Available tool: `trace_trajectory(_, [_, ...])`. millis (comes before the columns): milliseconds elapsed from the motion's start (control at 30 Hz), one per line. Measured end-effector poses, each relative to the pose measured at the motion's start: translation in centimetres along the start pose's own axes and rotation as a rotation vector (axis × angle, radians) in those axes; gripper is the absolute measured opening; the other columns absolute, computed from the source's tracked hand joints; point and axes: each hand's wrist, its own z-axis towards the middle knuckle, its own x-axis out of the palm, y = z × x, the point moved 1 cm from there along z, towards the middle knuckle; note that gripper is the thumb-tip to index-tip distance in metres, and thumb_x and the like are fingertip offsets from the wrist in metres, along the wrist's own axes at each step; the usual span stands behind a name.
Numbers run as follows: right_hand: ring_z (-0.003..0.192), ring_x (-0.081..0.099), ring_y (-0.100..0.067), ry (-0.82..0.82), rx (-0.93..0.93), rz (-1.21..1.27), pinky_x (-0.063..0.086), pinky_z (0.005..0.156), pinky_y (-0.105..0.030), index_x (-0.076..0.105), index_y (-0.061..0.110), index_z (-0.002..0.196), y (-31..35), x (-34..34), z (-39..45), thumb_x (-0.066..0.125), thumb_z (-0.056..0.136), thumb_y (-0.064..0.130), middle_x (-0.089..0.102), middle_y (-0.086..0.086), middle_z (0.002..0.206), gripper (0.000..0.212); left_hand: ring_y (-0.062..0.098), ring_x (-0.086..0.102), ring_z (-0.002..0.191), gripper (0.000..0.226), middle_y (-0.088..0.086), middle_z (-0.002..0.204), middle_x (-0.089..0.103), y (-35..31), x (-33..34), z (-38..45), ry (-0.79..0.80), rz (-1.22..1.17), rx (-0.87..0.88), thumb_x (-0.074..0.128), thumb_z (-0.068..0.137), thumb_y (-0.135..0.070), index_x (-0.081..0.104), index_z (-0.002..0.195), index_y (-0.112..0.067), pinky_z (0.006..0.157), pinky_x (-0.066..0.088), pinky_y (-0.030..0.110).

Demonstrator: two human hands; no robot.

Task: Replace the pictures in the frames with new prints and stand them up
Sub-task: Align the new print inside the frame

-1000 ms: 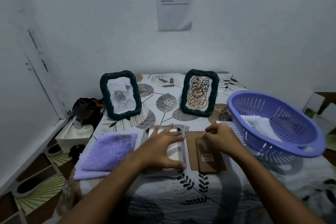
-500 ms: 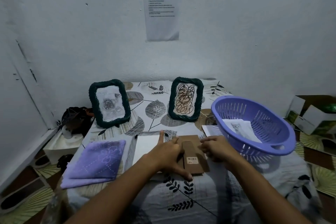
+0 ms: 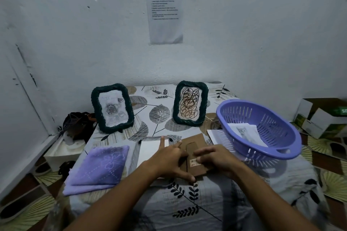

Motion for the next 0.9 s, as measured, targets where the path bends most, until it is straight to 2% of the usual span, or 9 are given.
trace_trajectory(67, [0.093, 0.069, -0.025, -0.021, 0.002, -0.04, 0.057, 0.085, -0.037, 0.074, 0.016, 0.095, 0.0, 0.2, 0.1, 0.069, 0.078, -0.004, 0.07, -0.01, 0.106, 0.026, 0.022, 0.012, 0.148, 0.075, 0.013, 0.147, 0.043, 0.1, -0.1, -0.1, 0.021, -0.012, -0.002, 0.061, 0.067, -0.078, 0.059, 0.111, -0.018, 0.112, -0.011, 0.064])
trace_trajectory(133, [0.096, 0.068, -0.028, -0.033, 0.011, 0.052, 0.056, 0.087, -0.039, 0.074, 0.012, 0.095, 0.1, 0.1, 0.1, 0.068, 0.077, -0.006, 0.068, -0.014, 0.108, 0.026, 0.021, 0.01, 0.149, 0.082, 0.007, 0.145, 0.046, 0.3, -0.8, -0.5, 0.033, -0.051, -0.013, 0.06, 0.066, -0.078, 0.058, 0.118, -0.014, 0.111, -0.012, 0.063])
trace_trajectory(200, [0.097, 0.066, -0.031, -0.051, 0.008, 0.172, 0.057, 0.08, -0.037, 0.072, 0.008, 0.095, 0.5, 0.0, -0.1, 0.067, 0.077, -0.009, 0.066, -0.017, 0.109, 0.026, 0.017, 0.009, 0.148, 0.081, 0.0, 0.149, 0.042, 0.8, -2.0, -1.5, 0.015, -0.088, -0.048, 0.062, 0.07, -0.073, 0.054, 0.13, -0.017, 0.113, -0.012, 0.062])
trace_trajectory(267, [0.092, 0.066, -0.029, -0.066, -0.002, 0.265, 0.056, 0.07, -0.033, 0.071, 0.005, 0.097, 1.2, 0.4, -0.5, 0.063, 0.078, -0.012, 0.067, -0.018, 0.106, 0.027, 0.014, 0.006, 0.148, 0.09, -0.004, 0.155, 0.032, 2.3, -2.9, -2.9, -0.012, -0.109, -0.099, 0.063, 0.069, -0.073, 0.044, 0.142, -0.023, 0.115, -0.009, 0.061])
trace_trajectory(433, [0.079, 0.066, -0.024, 0.023, 0.016, 0.367, 0.054, 0.062, -0.029, 0.07, 0.0, 0.103, 2.6, 3.7, -0.5, 0.06, 0.081, -0.013, 0.071, -0.015, 0.09, 0.028, 0.009, 0.005, 0.148, 0.119, -0.007, 0.156, 0.028, 7.5, -3.5, -7.4, 0.047, -0.076, -0.167, 0.044, 0.047, -0.093, 0.04, 0.144, -0.026, 0.115, -0.011, 0.055])
trace_trajectory(567, [0.073, 0.065, -0.021, 0.108, 0.034, 0.42, 0.052, 0.057, -0.026, 0.069, -0.002, 0.105, 3.0, 6.9, -0.1, 0.06, 0.081, -0.013, 0.071, -0.015, 0.086, 0.028, 0.005, 0.004, 0.147, 0.11, -0.015, 0.156, 0.026, 9.3, -2.8, -10.0, 0.09, -0.032, -0.136, 0.05, 0.054, -0.09, 0.039, 0.145, -0.028, 0.117, -0.004, 0.056])
trace_trajectory(700, [0.068, 0.062, -0.019, 0.162, 0.039, 0.44, 0.049, 0.05, -0.023, 0.068, -0.003, 0.103, 3.6, 9.1, 0.3, 0.06, 0.082, -0.012, 0.068, -0.016, 0.085, 0.025, 0.006, -0.003, 0.147, 0.109, -0.017, 0.157, 0.021, 10.3, -1.9, -11.0, 0.101, -0.049, -0.114, 0.051, 0.055, -0.09, 0.038, 0.146, -0.031, 0.116, -0.009, 0.056])
trace_trajectory(800, [0.063, 0.058, -0.017, 0.17, 0.053, 0.465, 0.046, 0.045, -0.02, 0.069, -0.002, 0.097, 3.7, 10.1, 0.7, 0.059, 0.082, -0.012, 0.066, -0.014, 0.078, 0.021, 0.01, -0.004, 0.148, 0.107, -0.013, 0.158, 0.023, 10.4, -1.9, -11.3, 0.1, -0.05, -0.094, 0.051, 0.055, -0.088, 0.043, 0.144, -0.029, 0.114, -0.013, 0.054])
trace_trajectory(900, [0.068, 0.059, -0.018, 0.171, 0.06, 0.472, 0.047, 0.05, -0.021, 0.069, -0.001, 0.095, 3.8, 10.6, 1.0, 0.059, 0.082, -0.012, 0.066, -0.014, 0.08, 0.02, 0.012, -0.004, 0.148, 0.107, -0.005, 0.157, 0.028, 10.4, -1.9, -11.5, 0.107, -0.064, -0.105, 0.05, 0.054, -0.087, 0.046, 0.141, -0.025, 0.115, -0.013, 0.055])
